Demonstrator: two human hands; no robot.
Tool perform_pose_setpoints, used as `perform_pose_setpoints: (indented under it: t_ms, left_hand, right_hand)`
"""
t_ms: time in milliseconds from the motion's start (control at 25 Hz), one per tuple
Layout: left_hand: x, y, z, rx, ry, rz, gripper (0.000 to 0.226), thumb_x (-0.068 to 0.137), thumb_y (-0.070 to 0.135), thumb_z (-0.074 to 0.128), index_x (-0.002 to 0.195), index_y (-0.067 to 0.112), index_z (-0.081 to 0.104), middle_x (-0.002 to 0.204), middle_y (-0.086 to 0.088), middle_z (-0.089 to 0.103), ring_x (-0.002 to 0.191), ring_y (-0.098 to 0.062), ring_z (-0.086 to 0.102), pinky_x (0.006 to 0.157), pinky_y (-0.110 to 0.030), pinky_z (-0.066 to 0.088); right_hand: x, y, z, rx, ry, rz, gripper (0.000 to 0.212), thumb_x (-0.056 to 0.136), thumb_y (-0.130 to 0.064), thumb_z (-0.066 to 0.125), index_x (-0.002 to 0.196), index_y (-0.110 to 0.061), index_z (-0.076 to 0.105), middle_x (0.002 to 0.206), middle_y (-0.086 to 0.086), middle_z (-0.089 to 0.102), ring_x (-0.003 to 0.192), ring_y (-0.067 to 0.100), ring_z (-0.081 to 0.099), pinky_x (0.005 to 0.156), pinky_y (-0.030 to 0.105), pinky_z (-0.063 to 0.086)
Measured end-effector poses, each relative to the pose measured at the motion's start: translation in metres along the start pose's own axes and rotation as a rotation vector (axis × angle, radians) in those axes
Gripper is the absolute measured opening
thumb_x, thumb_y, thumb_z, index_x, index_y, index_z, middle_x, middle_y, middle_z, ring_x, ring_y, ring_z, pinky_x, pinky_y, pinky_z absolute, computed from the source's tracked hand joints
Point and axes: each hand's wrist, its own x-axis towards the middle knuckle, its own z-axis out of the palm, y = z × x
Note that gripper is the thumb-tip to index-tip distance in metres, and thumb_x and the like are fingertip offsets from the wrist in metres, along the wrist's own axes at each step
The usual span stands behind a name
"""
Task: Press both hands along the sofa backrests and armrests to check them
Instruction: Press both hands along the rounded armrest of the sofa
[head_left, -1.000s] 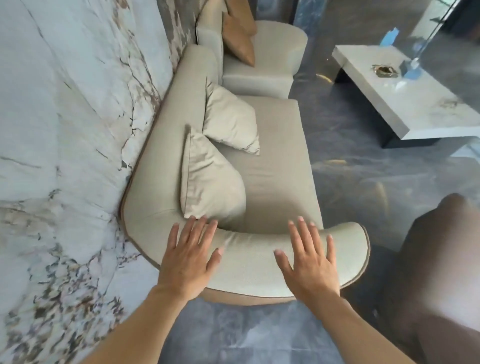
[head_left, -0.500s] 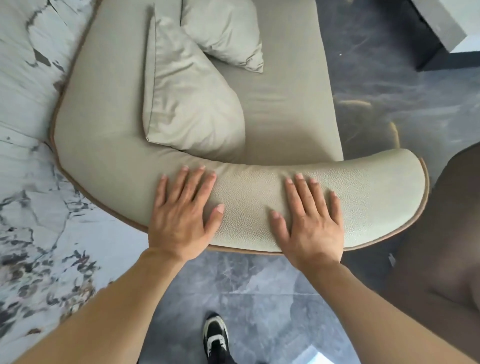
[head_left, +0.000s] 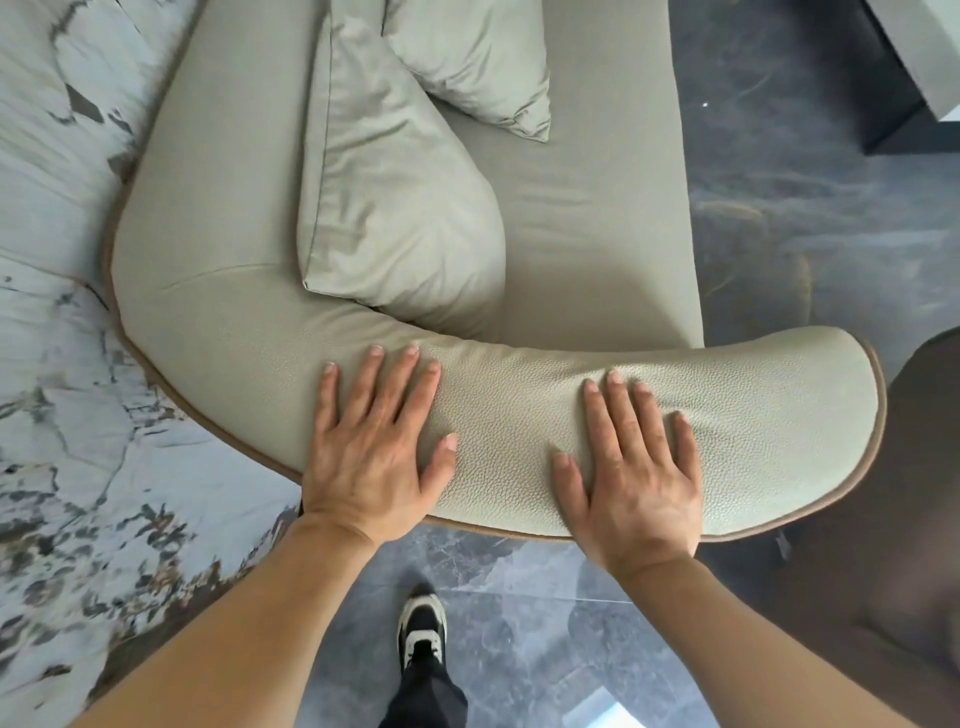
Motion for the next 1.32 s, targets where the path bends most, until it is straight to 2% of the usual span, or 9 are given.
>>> perform_pose_setpoints:
  t_ms: [600, 1320]
  left_hand:
    - [0.094, -0.009, 0.002, -0.013, 0.075, -0.008, 0.066, 0.087, 0.051, 0.033, 0.142, 0.015, 0.043, 0.151, -0.007, 0.041, 0.141, -0.033, 0.031, 0.116, -0.060, 0.014]
    - [0.216, -0.030, 0.008, -0.018, 0.176, -0.007, 0.064, 0.088, 0.049, 0.032, 0.140, 0.015, 0.044, 0.148, -0.008, 0.045, 0.140, -0.032, 0.034, 0.115, -0.060, 0.015]
  right_hand:
    - [0.096, 0.010, 0.001, -0.022, 0.086, -0.014, 0.069, 0.091, -0.055, 0.024, 0.148, -0.016, 0.033, 0.154, 0.006, 0.034, 0.143, 0.026, 0.027, 0.114, 0.055, 0.019]
    - [0.219, 0.017, 0.003, -0.026, 0.150, -0.018, 0.070, 0.091, -0.057, 0.020, 0.149, -0.019, 0.029, 0.155, 0.004, 0.033, 0.144, 0.024, 0.024, 0.116, 0.052, 0.014]
